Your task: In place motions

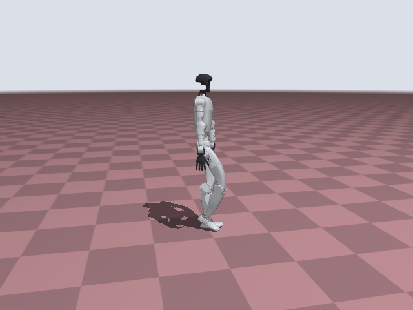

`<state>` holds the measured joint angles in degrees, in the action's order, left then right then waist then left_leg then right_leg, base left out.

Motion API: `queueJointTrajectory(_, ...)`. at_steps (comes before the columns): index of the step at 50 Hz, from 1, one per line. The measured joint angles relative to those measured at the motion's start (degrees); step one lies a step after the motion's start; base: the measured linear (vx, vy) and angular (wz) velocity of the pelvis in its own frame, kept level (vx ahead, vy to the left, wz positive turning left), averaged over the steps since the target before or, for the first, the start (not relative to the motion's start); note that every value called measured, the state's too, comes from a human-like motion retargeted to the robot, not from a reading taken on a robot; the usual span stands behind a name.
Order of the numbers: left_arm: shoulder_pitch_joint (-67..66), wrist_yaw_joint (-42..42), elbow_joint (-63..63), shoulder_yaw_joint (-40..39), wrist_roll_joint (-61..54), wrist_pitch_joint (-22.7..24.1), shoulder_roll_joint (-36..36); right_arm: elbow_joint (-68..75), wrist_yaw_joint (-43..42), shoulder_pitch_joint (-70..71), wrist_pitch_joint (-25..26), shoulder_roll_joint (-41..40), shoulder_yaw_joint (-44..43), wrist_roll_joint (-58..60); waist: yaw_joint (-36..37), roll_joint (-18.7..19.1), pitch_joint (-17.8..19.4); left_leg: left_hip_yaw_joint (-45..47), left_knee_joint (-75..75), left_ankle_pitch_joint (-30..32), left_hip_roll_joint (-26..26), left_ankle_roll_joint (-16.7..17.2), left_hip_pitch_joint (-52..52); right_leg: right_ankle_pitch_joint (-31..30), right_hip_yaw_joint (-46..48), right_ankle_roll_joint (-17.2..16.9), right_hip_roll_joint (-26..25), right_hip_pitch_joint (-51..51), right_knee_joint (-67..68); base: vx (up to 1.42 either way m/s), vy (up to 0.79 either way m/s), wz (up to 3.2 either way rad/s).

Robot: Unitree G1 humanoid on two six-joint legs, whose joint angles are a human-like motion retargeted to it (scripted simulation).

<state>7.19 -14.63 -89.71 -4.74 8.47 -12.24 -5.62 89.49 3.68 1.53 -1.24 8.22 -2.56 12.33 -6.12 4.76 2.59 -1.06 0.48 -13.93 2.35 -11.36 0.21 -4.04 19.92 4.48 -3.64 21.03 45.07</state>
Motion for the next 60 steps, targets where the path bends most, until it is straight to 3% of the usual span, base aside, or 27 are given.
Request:
queueJointTrajectory(5, 4.8, -1.1, 4.8, 3.2, 3.6, 0.9, -1.7, 2.0, -0.8, -0.5, -0.2, 0.2, -1.2, -1.6, -3.1, -4.3, 2.3, -2.0, 0.3, -4.5, 5.5, -3.6, 6.2, -2.2, -1.7, 4.4, 3.5, 1.5, -29.9, 0.58, 0.14, 0.72)
queueJointTrajectory(7, 5.6, -0.9, 5.9, 4.1, 3.5, 1.6, -1.9, 3.3, -0.4, -0.5, 0.0, 0.0, -2.0, -2.0, -2.5, -5.3, 3.2, -1.8, 1.4, -6.9, 5.3, -3.6, 9.3, -0.5, 6.1, 2.8, 4.6, -0.1, -38.4, 0.78, -0.09, -0.06)
queueJointTrajectory(9, 5.7, -1.0, 6.6, 4.6, 3.1, 2.4, -1.9, 4.2, -0.3, -0.4, 0.2, 0.0, -2.4, -2.3, -0.2, -6.2, 3.3, 0.6, 2.5, -9.4, 5.3, -3.6, 11.9, 0.3, 16.4, 0.2, 5.5, -1.7, -41.9, 0.96, -0.09, -0.87)
queueJointTrajectory(12, 3.8, -1.2, 6.8, 4.5, 3.0, 2.9, -1.4, 4.5, -0.4, -1.1, 0.4, -0.6, -2.9, -2.1, 1.0, -6.3, 2.7, 3.1, 4.7, -11.4, 4.6, -3.6, 15.4, 2.0, 22.3, 2.0, 4.2, -6.0, -41.8, 0.83, -0.02, -0.44)
queueJointTrajectory(13, 2.7, -1.2, 6.6, 4.2, 3.0, 2.9, -1.0, 4.3, -0.4, -1.3, 0.4, -0.9, -3.2, -1.8, 0.8, -5.8, 2.3, 3.3, 5.6, -11.1, 4.1, -3.6, 16.3, 2.9, 23.2, 4.2, 3.6, -7.5, -41.4, 1.05, 0.14, -0.02)
queueJointTrajectory(15, 0.6, -1.0, 4.8, 2.2, 3.6, 3.1, 0.5, 3.8, 0.4, -0.9, 1.1, -0.1, -3.9, 0.0, -1.1, -4.1, -1.0, 3.1, 7.5, -8.4, 3.8, -3.6, 15.2, 3.3, 19.3, 10.5, 3.3, -5.1, -39.8, 0.88, 0.30, 0.00)
queueJointTrajectory(18, -2.2, 0.9, -1.6, -1.6, 4.9, 2.0, 2.8, 3.2, 2.1, -0.5, 1.6, 0.5, -3.9, 0.7, -1.7, -4.6, -6.7, 7.5, 13.7, 3.0, 5.6, -2.2, 9.9, 5.0, 12.7, 8.8, 6.0, -1.3, -36.0, 0.81, 0.26, -0.35)
queueJointTrajectory(21, -3.6, 1.5, -7.3, -0.8, 1.2, 0.2, 3.0, 1.1, 2.9, 1.3, 2.7, 0.4, -3.8, 0.4, 1.4, -6.8, -5.8, 12.1, 27.7, 12.2, 5.8, -0.1, 4.4, 7.5, 8.6, 6.5, 7.4, -4.7, -35.0, 0.70, 0.08, -1.17)
queueJointTrajectory(23, -5.4, 0.2, -7.7, -1.6, 1.2, -2.3, 2.5, -1.2, 3.7, 2.2, 4.0, 0.3, -1.9, 0.5, 1.9, -8.6, -5.9, 13.8, 39.1, 9.2, 6.6, -1.7, -1.2, 8.4, 7.4, 5.8, 8.9, -7.0, -35.1, 0.73, 0.08, -1.25)
queueJointTrajectory(25, -6.3, 0.2, -7.7, -4.3, 3.4, -3.7, 2.3, -3.5, 5.3, 3.6, 5.4, 0.0, 0.0, 2.0, 3.3, -9.4, -5.4, 17.3, 50.1, 2.5, 2.2, -3.6, -5.8, 9.4, 4.1, 5.7, 7.4, -9.7, -35.6, 0.60, -0.01, -1.59)
queueJointTrajectory(28, -7.2, 1.6, -6.0, -7.1, 3.1, -1.0, 2.3, -7.4, 8.3, 6.2, 4.8, -0.2, 1.6, 4.8, 6.1, -9.6, -3.5, 17.0, 57.6, -2.9, -1.6, -3.6, -12.0, 9.6, 1.0, 6.2, 5.0, -13.3, -36.4, 0.58, -0.01, -1.87)
queueJointTrajectory(32, -7.9, 2.4, -4.5, -8.4, 0.0, 1.1, 2.5, -13.0, 10.8, 8.8, 2.4, 0.3, 5.1, 5.7, 9.0, -9.8, -2.4, 13.4, 52.2, -5.2, -1.8, -3.6, -18.8, 8.9, -4.5, 6.4, 3.7, -15.2, -36.7, 0.41, 0.17, -1.78)
queueJointTrajectory(35, -7.6, 1.9, -5.3, -8.6, -0.8, 0.5, 3.1, -16.8, 10.1, 9.6, 1.2, 0.7, 7.2, 7.2, 8.5, -9.9, -2.7, 10.0, 34.7, -3.6, 1.0, -3.6, -19.5, 8.7, -8.0, 4.4, 5.9, -14.8, -35.4, 0.32, 0.42, -1.38)
queueJointTrajectory(38, -7.1, 1.5, -5.9, -8.9, -1.2, 0.0, 2.4, -18.5, 8.5, 11.0, 0.5, 0.0, 9.1, 9.0, 9.9, -9.4, -1.6, 5.0, 21.2, -4.0, -1.2, -3.6, -18.1, 8.7, -13.5, 4.5, 3.6, -15.1, -34.1, 0.34, 0.23, -2.33)
queueJointTrajectory(42, -6.9, 2.0, -6.0, -8.7, -1.8, 0.1, 2.6, -18.2, 8.6, 12.3, 0.4, -0.3, 11.3, 10.2, 11.8, -8.9, 0.9, -14.0, 10.2, 7.0, 2.8, -2.0, -15.1, 8.8, -23.0, 2.1, 3.0, -15.8, -31.7, 0.28, 0.38, -2.90)
queueJointTrajectory(45, -6.7, 1.2, -6.0, -7.9, -1.7, -0.4, 2.2, -16.9, 9.8, 12.1, 0.9, -0.5, 11.4, 10.9, 11.4, -7.2, 1.9, -24.7, 6.6, 17.0, 3.1, 4.0, -11.5, 8.4, -29.3, 0.6, 0.6, -15.9, -30.5, 0.23, 0.33, -2.70)
queueJointTrajectory(47, -6.8, 0.5, -5.7, -6.8, -1.0, -0.8, 2.0, -15.2, 10.2, 11.5, 1.3, 0.2, 10.7, 10.8, 9.0, -7.2, 1.4, -22.8, 7.8, 19.6, 3.9, 1.4, -11.0, 7.6, -31.7, -0.5, 1.1, -15.3, -30.8, 0.11, 0.25, -2.18)
queueJointTrajectory(49, -6.7, -0.5, -5.2, -5.9, 0.0, -1.2, 1.5, -13.0, 10.1, 11.1, 2.0, 1.2, 9.7, 10.5, 7.0, -6.9, 1.1, -16.3, 9.4, 18.0, 4.0, -2.1, -10.3, 5.6, -34.5, -1.2, 1.0, -14.8, -31.7, 0.13, 0.41, -2.33)
queueJointTrajectory(53, -5.4, -2.9, -3.3, -5.0, 2.2, -2.4, -0.6, -7.6, 6.8, 11.8, 6.1, 2.6, 6.9, 7.2, 2.2, -6.4, 2.4, -7.7, 8.1, 16.2, 1.2, -1.5, -8.2, 0.0, -36.7, -3.3, 1.8, -13.7, -33.9, -0.08, 0.34, -2.36)
queueJointTrajectory(55, -5.0, -3.6, -1.5, -4.5, 3.3, -2.3, -2.5, -4.5, 3.2, 12.3, 7.0, 3.7, 4.1, 3.6, 0.4, -5.2, 2.6, -3.2, 6.5, 15.8, -0.3, -2.0, -7.0, 0.7, -30.9, 0.2, 2.1, -11.9, -33.7, -0.20, 0.25, -2.24)
queueJointTrajectory(57, -4.5, -2.7, 0.1, -4.7, 4.0, -2.5, -4.7, -2.3, 0.0, 11.6, 6.0, 4.6, 1.2, -1.7, 1.0, -4.5, 2.3, 1.0, 5.1, 15.5, -1.4, -2.9, -6.1, 5.8, -12.0, 4.7, 5.4, -11.5, -33.6, -0.15, 0.20, -2.60)
queueJointTrajectory(60, -4.0, 0.0, 2.2, -5.9, 3.5, -2.1, -7.7, -0.5, -1.0, 9.0, 4.0, 5.6, -2.8, -10.4, 5.0, -5.6, 1.2, 9.7, 2.6, 14.8, -1.9, -3.6, -4.1, 9.8, 9.4, 3.7, 9.2, -14.0, -33.0, -0.10, 0.09, -2.95)
